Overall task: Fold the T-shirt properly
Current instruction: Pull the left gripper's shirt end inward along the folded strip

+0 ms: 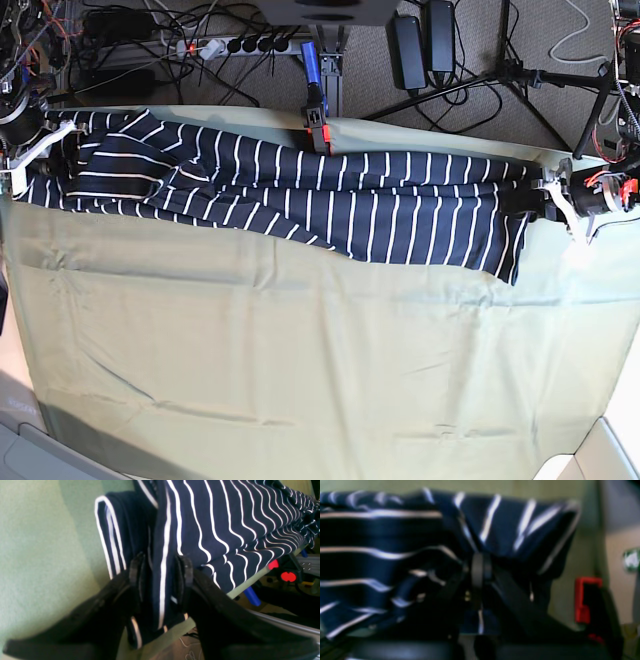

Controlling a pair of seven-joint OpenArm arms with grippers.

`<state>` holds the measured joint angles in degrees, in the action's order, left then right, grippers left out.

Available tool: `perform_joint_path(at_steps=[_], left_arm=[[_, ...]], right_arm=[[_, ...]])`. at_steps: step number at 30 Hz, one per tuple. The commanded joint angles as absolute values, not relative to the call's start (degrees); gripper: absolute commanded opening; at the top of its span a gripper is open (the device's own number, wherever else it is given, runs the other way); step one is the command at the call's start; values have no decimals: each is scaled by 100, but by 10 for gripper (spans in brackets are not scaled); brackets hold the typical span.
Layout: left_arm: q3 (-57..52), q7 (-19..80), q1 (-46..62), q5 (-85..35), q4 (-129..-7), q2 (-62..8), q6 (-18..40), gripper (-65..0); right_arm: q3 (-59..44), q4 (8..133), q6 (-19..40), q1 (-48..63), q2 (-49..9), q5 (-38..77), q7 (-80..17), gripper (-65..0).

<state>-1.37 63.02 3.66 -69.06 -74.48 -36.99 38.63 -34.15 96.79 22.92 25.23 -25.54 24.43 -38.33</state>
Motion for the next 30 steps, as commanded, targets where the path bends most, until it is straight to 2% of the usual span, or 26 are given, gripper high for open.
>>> perform_joint_path(at_steps=[1,5,8,11,16,24,30], left_arm=[[-193,6281,305,-6960,-7509,-3826,4000,-421],[-196,6233,305,-6958,-7509,-3826,4000,-415],[-196,6136,303,-6941,-7509,-3826,4000,-331],[-196,5992,305,-6871,-7507,-3824,4000,-293],[-196,5728,301,-6521,-7507,-3826,4000,-292],[-220,5850,303,-6425,-7548,-3826,4000,-288],[-272,5964,305,-6414,-8248,-3927,4000,-286]], right_arm=[[-3481,9620,2440,2436,-2661,2460,-3710,-650],[-3481,9317,2440,2333,-2663,2646,-3708,-650],[-3481,9317,2440,2335,-2663,2899,-3710,-650],[-3481,9317,2443,2335,-2663,3052,-3710,-650],[-3481,9317,2443,2335,-2663,3105,-3712,-650],[-3481,9317,2445,2335,-2663,3103,-3754,-650],[-3481,9317,2445,2335,-2661,3100,-3756,-650]])
